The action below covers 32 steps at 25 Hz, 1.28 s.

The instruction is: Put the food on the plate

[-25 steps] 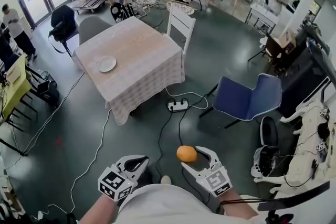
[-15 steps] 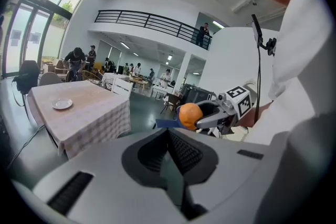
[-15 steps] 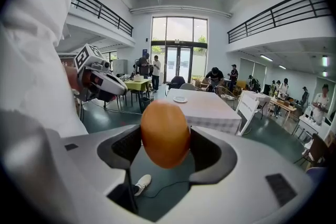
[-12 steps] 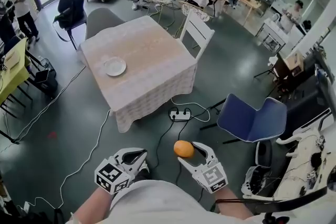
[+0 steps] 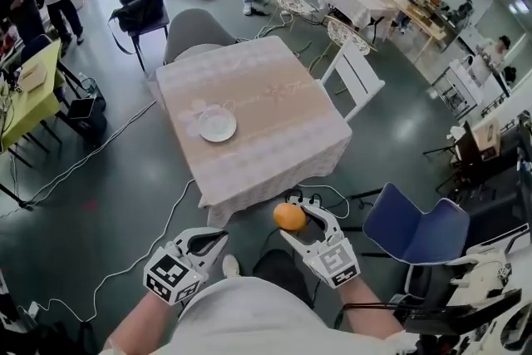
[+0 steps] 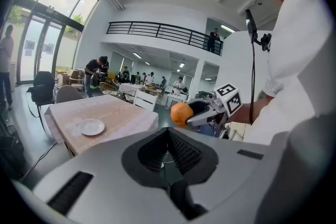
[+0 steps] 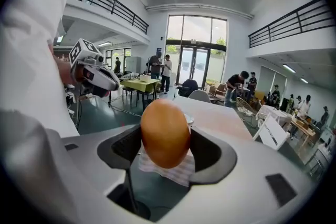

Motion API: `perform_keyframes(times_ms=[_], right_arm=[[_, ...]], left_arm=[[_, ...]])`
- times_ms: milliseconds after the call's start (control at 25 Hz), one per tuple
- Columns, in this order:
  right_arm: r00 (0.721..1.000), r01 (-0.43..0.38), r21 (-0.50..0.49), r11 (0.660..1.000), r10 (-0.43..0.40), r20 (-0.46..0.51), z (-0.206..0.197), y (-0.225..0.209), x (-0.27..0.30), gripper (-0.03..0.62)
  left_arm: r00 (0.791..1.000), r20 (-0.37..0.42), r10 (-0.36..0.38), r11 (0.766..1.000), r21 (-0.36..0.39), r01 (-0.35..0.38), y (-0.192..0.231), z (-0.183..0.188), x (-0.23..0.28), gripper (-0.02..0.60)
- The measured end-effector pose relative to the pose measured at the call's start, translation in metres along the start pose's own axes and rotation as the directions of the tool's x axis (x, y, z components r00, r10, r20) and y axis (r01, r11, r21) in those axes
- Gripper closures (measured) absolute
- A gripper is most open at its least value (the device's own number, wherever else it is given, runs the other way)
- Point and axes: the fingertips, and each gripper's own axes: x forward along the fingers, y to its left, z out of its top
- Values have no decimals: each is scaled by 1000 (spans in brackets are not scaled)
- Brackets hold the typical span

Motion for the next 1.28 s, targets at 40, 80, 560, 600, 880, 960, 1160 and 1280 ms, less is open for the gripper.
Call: perform_keyframes(times_ms=[40,80,560,600,880,960,1160,1280], right_arm=[[1000,-23,-14,1000,23,-5,5,-4,13,290],[999,-45,-29,999,45,-9,10,-10,26,290],[946,-325,-234,916,314,-86,56,-111,229,290],[936,-351,-251,902,337,-99,57,-118,246,290],[866,-499,-330,801,447,-225,41,-154,357,290],[847,-529,-347,774,461,-263,30,-157,385,290],[800,-598,-373,709,498,-336,3,-152,440,290],[778,-626,-384,679,512,-363,-3,-146,458,290]], left_arm=[[1000,9,22,1000,-12,-22,9,2,-3,572],[999,20,46,999,-23,-45,17,4,-4,572],[921,56,386,913,-166,-373,139,46,12,572],[908,56,414,899,-177,-400,147,51,16,572],[816,35,577,794,-260,-550,175,84,43,572],[780,18,626,753,-275,-598,179,86,44,572],[679,-29,734,634,-331,-699,183,80,36,572],[642,-66,764,584,-354,-731,183,76,34,572]])
